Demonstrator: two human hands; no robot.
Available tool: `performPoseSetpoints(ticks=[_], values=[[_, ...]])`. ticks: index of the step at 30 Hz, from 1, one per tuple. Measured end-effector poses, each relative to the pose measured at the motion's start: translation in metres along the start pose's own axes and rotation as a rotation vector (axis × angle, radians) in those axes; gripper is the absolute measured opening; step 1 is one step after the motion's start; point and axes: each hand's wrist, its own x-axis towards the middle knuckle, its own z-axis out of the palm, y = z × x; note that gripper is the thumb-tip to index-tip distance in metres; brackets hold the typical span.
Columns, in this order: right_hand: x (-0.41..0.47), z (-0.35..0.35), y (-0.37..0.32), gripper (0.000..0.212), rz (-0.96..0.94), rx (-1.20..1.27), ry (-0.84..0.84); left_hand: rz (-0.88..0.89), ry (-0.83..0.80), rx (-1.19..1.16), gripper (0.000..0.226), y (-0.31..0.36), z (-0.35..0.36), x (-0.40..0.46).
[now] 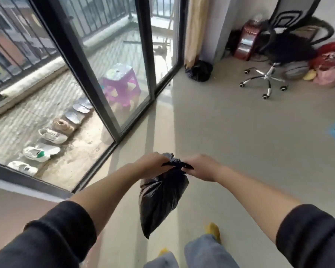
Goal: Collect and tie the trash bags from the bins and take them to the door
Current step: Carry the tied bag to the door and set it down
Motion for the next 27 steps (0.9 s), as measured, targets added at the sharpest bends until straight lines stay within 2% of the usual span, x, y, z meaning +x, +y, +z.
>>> performPoseSetpoints(ticks=[6, 11, 16, 21, 27], values=[[-0.117, -0.001, 0.093, 0.028, 0.290, 0.081, 0.146, 0.314, -0.091, 0.082, 0.033, 0.139, -0.006, 0.066], [-0.225, 0.009, 0.168, 0.029, 0.515, 0.133, 0.223, 0.482, -0.172, 0.220, 0.031, 0.261, 0.015, 0.128], [-0.341, -0.003, 0.252, 0.028, 0.670, 0.206, 0.305, 0.580, -0.200, 0.332, 0.031, 0.411, 0.034, 0.184], [-0.458, -0.013, 0.327, 0.027, 0.822, 0.253, 0.335, 0.681, -0.264, 0.349, 0.031, 0.557, 0.057, 0.234], [-0.565, -0.007, 0.404, 0.028, 0.995, 0.295, 0.350, 0.821, -0.366, 0.409, 0.033, 0.700, 0.089, 0.281]])
